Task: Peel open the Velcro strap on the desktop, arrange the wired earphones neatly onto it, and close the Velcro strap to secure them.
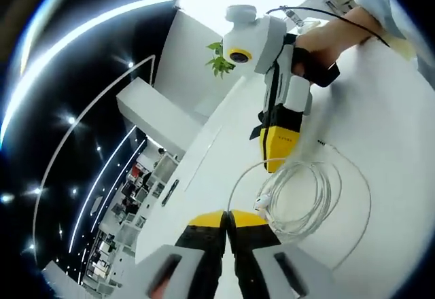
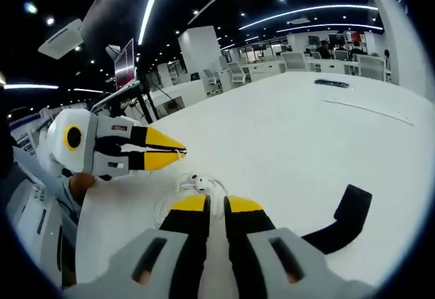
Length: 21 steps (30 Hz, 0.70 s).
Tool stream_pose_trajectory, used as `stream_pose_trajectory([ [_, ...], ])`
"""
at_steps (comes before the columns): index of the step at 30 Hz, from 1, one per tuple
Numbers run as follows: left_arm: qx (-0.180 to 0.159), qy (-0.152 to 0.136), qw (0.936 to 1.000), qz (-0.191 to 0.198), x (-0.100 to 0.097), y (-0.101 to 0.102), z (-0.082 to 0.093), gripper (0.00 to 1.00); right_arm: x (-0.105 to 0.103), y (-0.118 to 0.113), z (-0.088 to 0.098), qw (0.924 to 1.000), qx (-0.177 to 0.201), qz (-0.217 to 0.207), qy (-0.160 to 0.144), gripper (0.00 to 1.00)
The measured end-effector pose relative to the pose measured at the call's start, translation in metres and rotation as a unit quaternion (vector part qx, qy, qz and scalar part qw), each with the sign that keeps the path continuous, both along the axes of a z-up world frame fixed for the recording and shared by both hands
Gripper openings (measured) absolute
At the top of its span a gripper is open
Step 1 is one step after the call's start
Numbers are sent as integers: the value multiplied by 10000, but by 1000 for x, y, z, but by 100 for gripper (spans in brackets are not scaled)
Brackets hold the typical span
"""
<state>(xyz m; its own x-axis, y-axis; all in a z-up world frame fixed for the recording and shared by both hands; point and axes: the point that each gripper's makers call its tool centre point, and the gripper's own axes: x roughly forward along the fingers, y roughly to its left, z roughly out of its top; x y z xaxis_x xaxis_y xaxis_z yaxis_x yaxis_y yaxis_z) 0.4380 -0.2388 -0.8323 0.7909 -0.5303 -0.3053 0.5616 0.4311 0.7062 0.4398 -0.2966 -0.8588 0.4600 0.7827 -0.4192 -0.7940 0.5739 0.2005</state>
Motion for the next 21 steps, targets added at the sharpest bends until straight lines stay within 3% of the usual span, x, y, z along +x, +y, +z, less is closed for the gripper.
stream_pose_trajectory([
  [11, 234, 167, 9994, 186, 4, 10, -11, 6, 0, -1, -4, 9998, -184, 12, -56, 11],
  [16, -15, -302, 9993, 200, 6, 10, 10, 6, -3, 2, 2, 9999, -49, 80, -62, 11],
  [21, -350, -822, 9959, 151, 1, 7, 35, 6, -3, 1, 2, 9997, -153, 94, -147, 11],
])
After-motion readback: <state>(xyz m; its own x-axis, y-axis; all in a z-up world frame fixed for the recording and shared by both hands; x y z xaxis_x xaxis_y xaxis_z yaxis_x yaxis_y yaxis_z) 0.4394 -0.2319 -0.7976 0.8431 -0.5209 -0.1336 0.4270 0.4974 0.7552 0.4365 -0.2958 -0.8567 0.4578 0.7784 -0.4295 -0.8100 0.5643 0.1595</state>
